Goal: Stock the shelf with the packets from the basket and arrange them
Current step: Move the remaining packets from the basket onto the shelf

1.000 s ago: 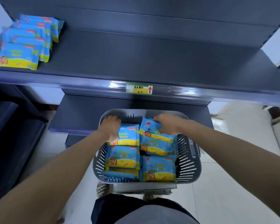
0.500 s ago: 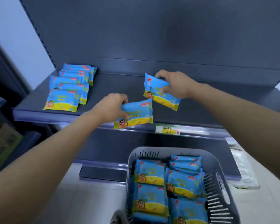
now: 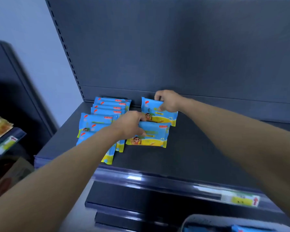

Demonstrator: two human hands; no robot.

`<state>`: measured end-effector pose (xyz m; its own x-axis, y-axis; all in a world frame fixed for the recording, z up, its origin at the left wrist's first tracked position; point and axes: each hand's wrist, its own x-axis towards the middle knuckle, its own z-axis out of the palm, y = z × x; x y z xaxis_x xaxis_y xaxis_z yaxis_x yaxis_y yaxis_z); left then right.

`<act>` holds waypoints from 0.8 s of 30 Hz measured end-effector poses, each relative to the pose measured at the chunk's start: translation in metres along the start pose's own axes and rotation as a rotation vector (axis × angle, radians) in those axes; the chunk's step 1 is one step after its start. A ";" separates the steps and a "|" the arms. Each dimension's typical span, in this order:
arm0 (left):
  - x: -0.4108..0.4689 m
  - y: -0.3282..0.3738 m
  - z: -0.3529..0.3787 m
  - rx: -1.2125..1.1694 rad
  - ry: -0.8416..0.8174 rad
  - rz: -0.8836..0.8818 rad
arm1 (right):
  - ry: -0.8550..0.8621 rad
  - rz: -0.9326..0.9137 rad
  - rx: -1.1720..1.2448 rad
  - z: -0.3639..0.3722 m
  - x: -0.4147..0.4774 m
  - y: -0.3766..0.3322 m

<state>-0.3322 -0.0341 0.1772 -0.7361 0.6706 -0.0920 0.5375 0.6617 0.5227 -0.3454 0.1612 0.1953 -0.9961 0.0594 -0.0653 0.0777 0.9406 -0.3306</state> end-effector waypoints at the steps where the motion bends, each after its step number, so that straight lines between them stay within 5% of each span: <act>1: 0.007 -0.006 0.000 -0.007 -0.007 0.004 | -0.003 0.002 0.004 0.005 0.012 0.000; 12: 0.072 -0.047 -0.007 0.207 -0.024 0.027 | 0.150 0.053 -0.073 0.038 0.073 0.006; 24: 0.117 -0.048 0.002 0.487 0.101 0.064 | 0.309 -0.013 -0.308 0.015 0.002 0.015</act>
<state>-0.4430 0.0129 0.1395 -0.7185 0.6952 0.0229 0.6949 0.7161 0.0657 -0.3452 0.1699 0.1760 -0.9664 0.0996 0.2371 0.0952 0.9950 -0.0300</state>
